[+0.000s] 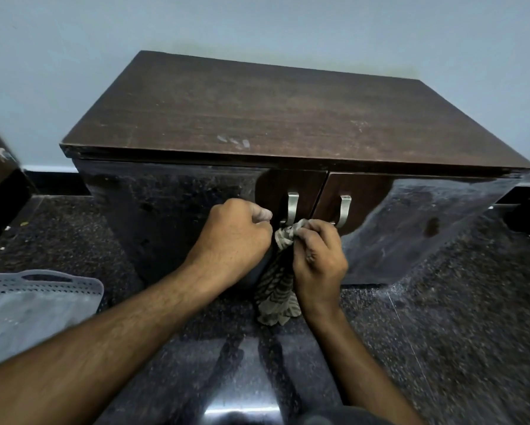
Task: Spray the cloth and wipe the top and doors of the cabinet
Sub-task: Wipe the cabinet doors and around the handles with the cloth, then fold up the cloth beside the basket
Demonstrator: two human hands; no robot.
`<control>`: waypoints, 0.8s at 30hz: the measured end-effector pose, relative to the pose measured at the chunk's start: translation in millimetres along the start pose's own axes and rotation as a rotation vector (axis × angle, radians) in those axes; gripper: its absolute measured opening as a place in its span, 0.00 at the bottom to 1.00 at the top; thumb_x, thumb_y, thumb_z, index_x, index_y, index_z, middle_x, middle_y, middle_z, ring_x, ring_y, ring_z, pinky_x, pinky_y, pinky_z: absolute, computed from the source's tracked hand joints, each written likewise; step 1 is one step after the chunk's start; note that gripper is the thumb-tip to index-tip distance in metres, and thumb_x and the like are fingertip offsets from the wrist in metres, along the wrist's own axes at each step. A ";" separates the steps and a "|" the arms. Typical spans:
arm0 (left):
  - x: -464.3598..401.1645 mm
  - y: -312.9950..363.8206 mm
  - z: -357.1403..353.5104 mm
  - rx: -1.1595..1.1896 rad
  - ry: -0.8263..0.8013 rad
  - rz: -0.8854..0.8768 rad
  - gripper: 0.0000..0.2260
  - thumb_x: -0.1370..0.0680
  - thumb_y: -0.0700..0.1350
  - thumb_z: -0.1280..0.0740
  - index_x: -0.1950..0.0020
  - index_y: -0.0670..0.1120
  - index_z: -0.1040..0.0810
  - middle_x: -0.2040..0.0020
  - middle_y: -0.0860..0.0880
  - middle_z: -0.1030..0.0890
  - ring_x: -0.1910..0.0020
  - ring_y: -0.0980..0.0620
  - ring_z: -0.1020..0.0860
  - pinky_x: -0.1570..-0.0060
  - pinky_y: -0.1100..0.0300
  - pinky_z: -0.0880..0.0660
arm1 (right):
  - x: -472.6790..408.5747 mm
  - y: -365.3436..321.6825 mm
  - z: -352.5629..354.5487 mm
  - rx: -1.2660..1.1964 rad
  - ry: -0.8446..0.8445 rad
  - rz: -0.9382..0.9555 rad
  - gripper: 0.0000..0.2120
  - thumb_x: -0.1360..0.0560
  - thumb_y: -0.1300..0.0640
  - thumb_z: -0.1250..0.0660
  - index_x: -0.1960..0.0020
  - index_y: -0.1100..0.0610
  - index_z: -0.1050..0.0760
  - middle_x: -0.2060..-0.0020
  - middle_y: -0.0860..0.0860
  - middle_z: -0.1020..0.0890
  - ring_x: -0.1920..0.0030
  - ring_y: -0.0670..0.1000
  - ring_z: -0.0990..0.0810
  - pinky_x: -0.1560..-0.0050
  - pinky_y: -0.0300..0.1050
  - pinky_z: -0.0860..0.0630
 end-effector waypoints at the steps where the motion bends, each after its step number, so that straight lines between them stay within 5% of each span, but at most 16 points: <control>1: -1.0 -0.8 0.4 -0.003 0.004 -0.005 0.13 0.25 0.40 0.35 0.43 0.49 0.16 0.46 0.54 0.15 0.46 0.61 0.20 0.51 0.74 0.29 | -1.6 0.2 2.0 -0.021 0.034 -0.004 0.06 0.27 0.73 0.31 0.53 0.65 0.19 0.53 0.56 0.19 0.51 0.55 0.20 0.48 0.40 0.23; 5: -2.0 -4.0 -5.5 -0.039 -0.075 0.004 0.12 0.25 0.41 0.34 0.45 0.50 0.16 0.46 0.55 0.15 0.45 0.61 0.20 0.56 0.75 0.31 | -2.2 1.2 6.3 -0.019 0.091 0.021 0.06 0.27 0.72 0.31 0.51 0.66 0.19 0.50 0.57 0.17 0.48 0.53 0.20 0.42 0.35 0.27; 9: 0.4 -6.0 -8.9 -0.090 -0.135 0.042 0.07 0.25 0.43 0.33 0.57 0.47 0.15 0.56 0.50 0.13 0.53 0.54 0.16 0.54 0.58 0.19 | 10.3 -5.0 -8.5 0.008 -0.048 -0.022 0.07 0.29 0.75 0.29 0.51 0.69 0.18 0.51 0.60 0.17 0.49 0.57 0.19 0.40 0.33 0.28; 11: -0.5 -6.5 -7.0 -0.121 -0.128 0.063 0.07 0.25 0.45 0.33 0.59 0.48 0.15 0.58 0.51 0.14 0.57 0.56 0.17 0.57 0.60 0.20 | 12.1 -9.5 -8.0 -0.042 -0.075 -0.048 0.08 0.29 0.74 0.28 0.51 0.67 0.18 0.52 0.59 0.16 0.50 0.57 0.18 0.42 0.38 0.24; 17: 7.4 -22.7 -21.3 -0.410 -0.498 0.224 0.12 0.27 0.47 0.30 0.45 0.46 0.17 0.52 0.47 0.14 0.52 0.49 0.17 0.48 0.53 0.20 | -17.8 -21.7 22.2 -0.303 0.081 -0.282 0.08 0.32 0.72 0.27 0.59 0.60 0.18 0.60 0.52 0.16 0.58 0.45 0.17 0.54 0.37 0.22; 22: 13.2 -30.3 -33.2 -0.163 -0.659 0.269 0.18 0.26 0.41 0.27 0.38 0.46 0.24 0.48 0.42 0.15 0.51 0.42 0.17 0.45 0.42 0.21 | -39.4 -41.2 36.5 -0.688 0.043 -0.447 0.13 0.34 0.70 0.26 0.61 0.52 0.17 0.63 0.46 0.16 0.60 0.43 0.19 0.56 0.35 0.22; 24: 14.4 -26.8 -33.5 -0.030 -0.648 0.262 0.09 0.25 0.40 0.28 0.45 0.44 0.21 0.49 0.42 0.17 0.52 0.41 0.18 0.43 0.43 0.22 | -44.5 -41.6 38.6 -0.836 0.033 -0.530 0.11 0.35 0.68 0.26 0.62 0.52 0.16 0.64 0.47 0.15 0.61 0.45 0.19 0.58 0.38 0.21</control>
Point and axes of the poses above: each hand's wrist, its own x-axis away from the middle knuckle, its own z-axis out of the back of the hand, y = z × x, the point moved 4 cm from there along -x, towards the middle knuckle
